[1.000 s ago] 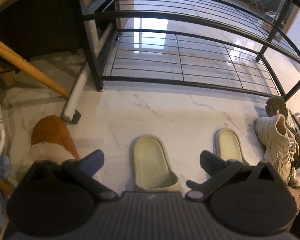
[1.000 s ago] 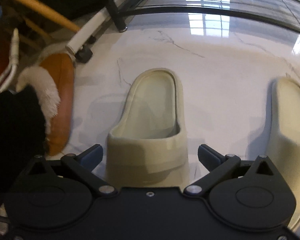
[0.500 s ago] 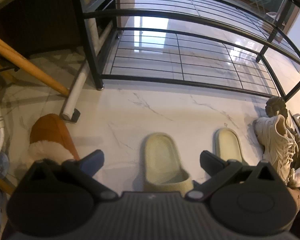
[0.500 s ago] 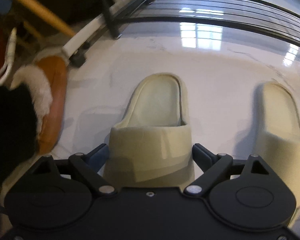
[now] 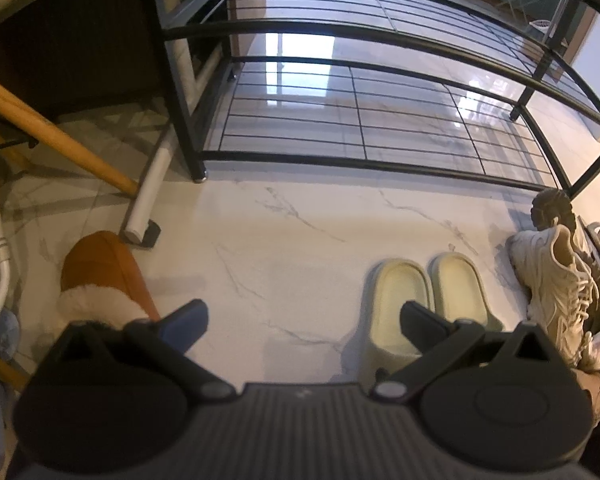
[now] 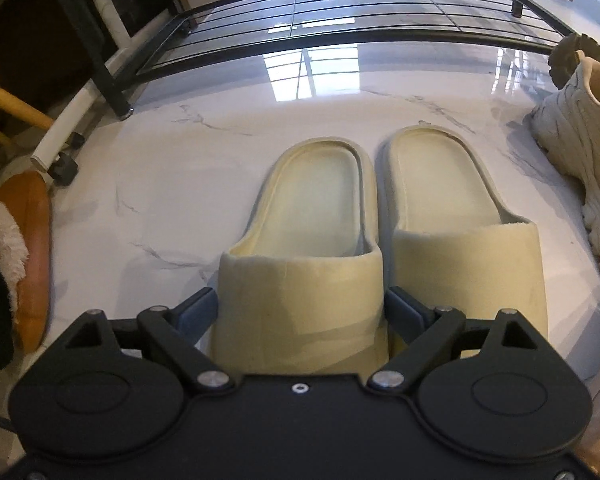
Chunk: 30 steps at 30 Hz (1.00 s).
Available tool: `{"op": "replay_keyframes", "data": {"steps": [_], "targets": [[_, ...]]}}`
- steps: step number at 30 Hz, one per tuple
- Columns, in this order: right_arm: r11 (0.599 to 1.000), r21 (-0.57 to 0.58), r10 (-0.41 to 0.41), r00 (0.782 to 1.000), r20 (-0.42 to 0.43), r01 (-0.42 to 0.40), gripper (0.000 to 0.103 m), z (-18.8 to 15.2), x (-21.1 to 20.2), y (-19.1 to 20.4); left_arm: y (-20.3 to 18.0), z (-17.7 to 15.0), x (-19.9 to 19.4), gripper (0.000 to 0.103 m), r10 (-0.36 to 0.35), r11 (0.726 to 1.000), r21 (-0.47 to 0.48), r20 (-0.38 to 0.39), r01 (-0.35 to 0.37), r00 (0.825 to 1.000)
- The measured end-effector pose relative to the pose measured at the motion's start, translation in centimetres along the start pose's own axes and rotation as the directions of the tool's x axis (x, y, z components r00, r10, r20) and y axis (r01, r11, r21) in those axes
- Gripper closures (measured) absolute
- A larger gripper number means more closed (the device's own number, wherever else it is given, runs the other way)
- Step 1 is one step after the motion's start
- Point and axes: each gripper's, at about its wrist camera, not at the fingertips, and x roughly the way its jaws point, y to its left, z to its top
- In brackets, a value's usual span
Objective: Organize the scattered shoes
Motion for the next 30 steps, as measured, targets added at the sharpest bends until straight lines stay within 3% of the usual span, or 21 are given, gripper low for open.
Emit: {"op": "replay_keyframes", "data": {"steps": [10,13,14,17,19,23,27,30], "targets": [[0.999,-0.037,-0.009,1.000,0.010,0.009,0.012,1.0,0.4,0.4,-0.1,0.0,0.0,0.001,0.007,1.000,0.005,-0.002,-0.007,1.000],[1.000,-0.010,0.005,1.000,0.004,-0.005,0.008,0.9,0.5,0.1,-0.1,0.0,0.1,0.001,0.008,1.000,0.009,-0.002,-0.008,1.000],[1.000,0.006,0.021,1.000,0.007,-0.021,0.002,0.9,0.4,-0.1,-0.1,0.0,0.1,0.001,0.008,1.000,0.010,-0.002,-0.008,1.000],[0.992,0.094,0.078,0.997,0.017,-0.079,0.000,0.9,-0.2,-1.0,-0.1,-0.1,0.1,0.001,0.006,1.000,0.016,-0.002,-0.006,1.000],[0.977,0.151,0.143,0.988,0.057,-0.150,0.000,0.9,-1.7,-2.0,-0.1,-0.1,0.1,0.001,0.004,1.000,0.017,-0.001,-0.004,1.000],[0.968,0.109,0.204,0.961,0.187,-0.227,0.000,-0.2,-5.5,-3.7,-0.1,-0.2,0.2,0.001,0.010,1.000,0.019,0.002,-0.010,1.000],[0.978,0.059,0.174,0.938,0.299,-0.200,0.000,-4.0,-8.4,-6.4,-0.3,-0.5,0.5,0.001,0.033,0.999,0.035,-0.006,-0.032,0.999],[0.989,0.007,0.141,0.941,0.306,-0.151,0.000,-7.7,-8.8,-7.7,-0.6,-0.7,0.8,0.001,0.052,0.997,0.052,-0.018,-0.051,0.998]]}}
